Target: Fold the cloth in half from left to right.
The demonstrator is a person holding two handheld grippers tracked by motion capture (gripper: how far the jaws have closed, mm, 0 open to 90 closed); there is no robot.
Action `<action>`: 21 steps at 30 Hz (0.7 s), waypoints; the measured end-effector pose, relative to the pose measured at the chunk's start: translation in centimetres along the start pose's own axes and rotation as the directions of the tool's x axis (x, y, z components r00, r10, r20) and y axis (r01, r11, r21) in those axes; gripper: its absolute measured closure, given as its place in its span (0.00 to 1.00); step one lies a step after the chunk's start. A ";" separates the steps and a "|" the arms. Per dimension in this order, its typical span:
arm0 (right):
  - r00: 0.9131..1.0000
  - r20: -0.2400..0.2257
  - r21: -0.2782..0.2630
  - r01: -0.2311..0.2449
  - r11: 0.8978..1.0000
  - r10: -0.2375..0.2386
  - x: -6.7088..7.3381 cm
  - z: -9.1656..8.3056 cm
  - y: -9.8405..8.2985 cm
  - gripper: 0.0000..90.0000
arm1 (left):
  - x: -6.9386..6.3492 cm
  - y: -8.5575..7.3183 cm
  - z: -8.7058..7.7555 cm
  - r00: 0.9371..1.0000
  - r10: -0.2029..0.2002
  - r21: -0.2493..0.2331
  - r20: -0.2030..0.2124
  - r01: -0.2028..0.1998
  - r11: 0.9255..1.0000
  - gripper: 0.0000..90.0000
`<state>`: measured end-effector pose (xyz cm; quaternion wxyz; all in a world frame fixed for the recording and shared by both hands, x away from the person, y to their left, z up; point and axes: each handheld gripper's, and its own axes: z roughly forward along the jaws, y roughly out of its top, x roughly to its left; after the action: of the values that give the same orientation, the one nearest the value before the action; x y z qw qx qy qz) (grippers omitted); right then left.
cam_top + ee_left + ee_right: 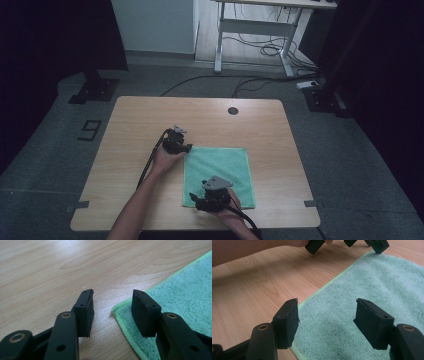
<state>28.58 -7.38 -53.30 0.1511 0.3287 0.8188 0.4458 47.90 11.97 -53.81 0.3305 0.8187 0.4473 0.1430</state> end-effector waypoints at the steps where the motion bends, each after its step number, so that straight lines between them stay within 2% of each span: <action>1: 1.000 -0.001 -0.001 0.000 1.000 0.000 0.0 0.0 0.0 0.39 | 0.0 0.0 0.0 1.000 -0.001 0.000 0.002 0.001 1.000 0.61; 4: 1.000 -0.002 -0.001 0.000 1.000 0.000 0.1 -0.1 0.0 0.39 | -0.1 0.0 0.0 1.000 0.008 -0.001 0.002 -0.008 1.000 0.64; 8: 1.000 0.000 -0.001 0.000 1.000 0.000 0.1 -0.1 0.0 0.39 | -0.5 -0.1 0.0 0.999 0.030 -0.001 0.011 -0.030 1.000 0.76; 16: 1.000 0.006 -0.005 -0.006 1.000 0.006 0.0 -0.2 -0.1 0.39 | -0.6 -0.2 -0.1 0.999 0.009 -0.003 0.046 -0.009 1.000 0.93; 21: 1.000 0.000 -0.011 -0.006 1.000 0.006 0.1 -0.4 -0.1 0.39 | -0.7 -0.3 -0.3 0.999 0.023 -0.002 0.036 -0.023 1.000 0.98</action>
<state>28.25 -7.64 -53.13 0.1517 0.3302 0.8155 0.4505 47.19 11.57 -53.75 0.3373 0.8260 0.4318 0.1325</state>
